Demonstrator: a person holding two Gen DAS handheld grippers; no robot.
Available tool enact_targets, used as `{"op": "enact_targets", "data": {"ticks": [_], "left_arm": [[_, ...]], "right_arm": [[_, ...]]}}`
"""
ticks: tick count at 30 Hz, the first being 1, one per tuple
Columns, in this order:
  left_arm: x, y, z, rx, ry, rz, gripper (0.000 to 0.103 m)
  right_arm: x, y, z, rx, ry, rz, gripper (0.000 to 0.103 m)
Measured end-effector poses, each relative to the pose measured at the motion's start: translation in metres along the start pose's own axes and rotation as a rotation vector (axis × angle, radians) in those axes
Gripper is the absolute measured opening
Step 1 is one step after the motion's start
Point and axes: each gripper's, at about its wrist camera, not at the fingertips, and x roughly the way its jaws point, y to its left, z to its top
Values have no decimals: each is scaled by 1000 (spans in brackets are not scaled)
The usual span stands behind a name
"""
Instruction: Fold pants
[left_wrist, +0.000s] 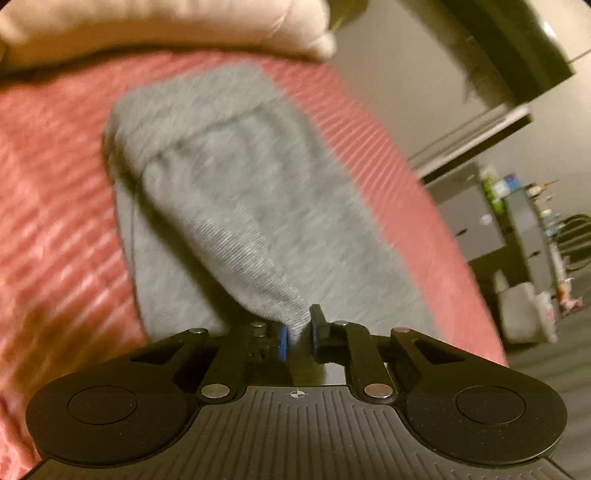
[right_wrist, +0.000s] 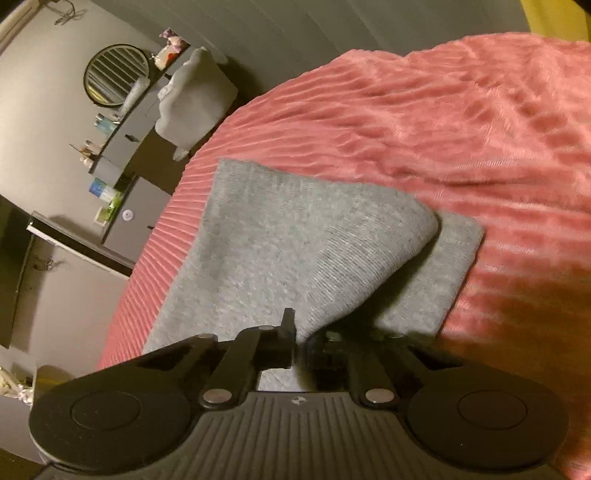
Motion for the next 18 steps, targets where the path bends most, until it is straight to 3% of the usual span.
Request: {"op": "enact_targets", "data": {"ticks": [3, 6, 9, 10, 12, 14, 18], "left_arm": [[-17, -5, 4, 25, -43, -27, 13], [-18, 4, -1, 48, -31, 24, 13], [-4, 22, -10, 40, 54, 162, 18], [-4, 24, -12, 41, 48, 184, 23], [-16, 22, -15, 39, -4, 240, 43], [-34, 6, -18, 107, -109, 339, 61], [-55, -55, -37, 405, -334, 436, 76]], "right_arm": [[-27, 5, 2, -36, -73, 93, 5], [-39, 2, -2, -102, -110, 85, 5], [-18, -12, -10, -149, -28, -59, 7], [-12, -18, -11, -141, -3, -112, 9], [-22, -30, -10, -66, -45, -75, 11], [-37, -33, -4, -23, -105, -120, 28], [-63, -6, -2, -156, -271, -211, 29]]}}
